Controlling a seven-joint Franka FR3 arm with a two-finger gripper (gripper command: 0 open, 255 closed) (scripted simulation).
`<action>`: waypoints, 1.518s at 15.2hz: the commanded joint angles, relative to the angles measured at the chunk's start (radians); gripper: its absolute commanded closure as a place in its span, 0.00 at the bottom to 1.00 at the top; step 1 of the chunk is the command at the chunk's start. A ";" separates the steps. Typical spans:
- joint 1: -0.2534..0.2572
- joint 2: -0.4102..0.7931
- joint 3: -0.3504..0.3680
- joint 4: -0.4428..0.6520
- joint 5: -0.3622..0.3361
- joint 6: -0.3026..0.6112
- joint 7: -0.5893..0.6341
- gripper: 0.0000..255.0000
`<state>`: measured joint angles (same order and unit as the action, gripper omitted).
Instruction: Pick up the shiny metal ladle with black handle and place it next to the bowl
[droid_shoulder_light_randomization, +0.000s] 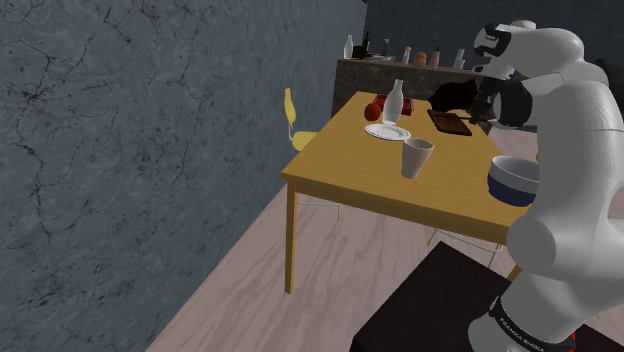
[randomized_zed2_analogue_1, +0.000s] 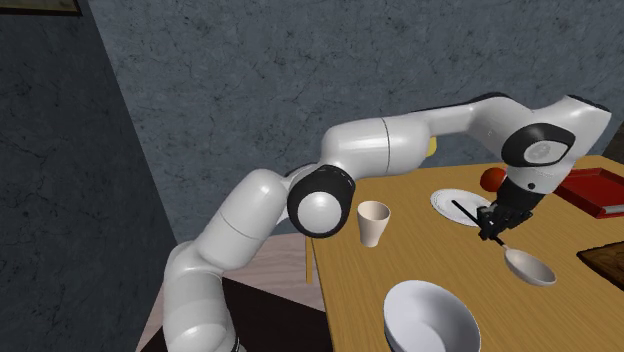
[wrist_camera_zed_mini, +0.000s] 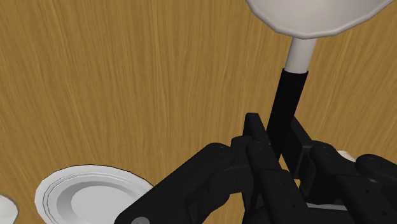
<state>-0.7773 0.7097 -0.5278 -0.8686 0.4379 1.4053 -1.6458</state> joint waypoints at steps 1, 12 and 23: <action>0.008 -0.007 -0.003 -0.041 -0.003 0.030 -0.013 1.00; 0.065 -0.040 -0.011 -0.256 -0.012 0.200 -0.048 1.00; 0.089 -0.027 -0.005 -0.387 0.001 0.335 -0.077 1.00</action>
<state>-0.6896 0.6811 -0.5333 -1.2436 0.4370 1.7264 -1.7192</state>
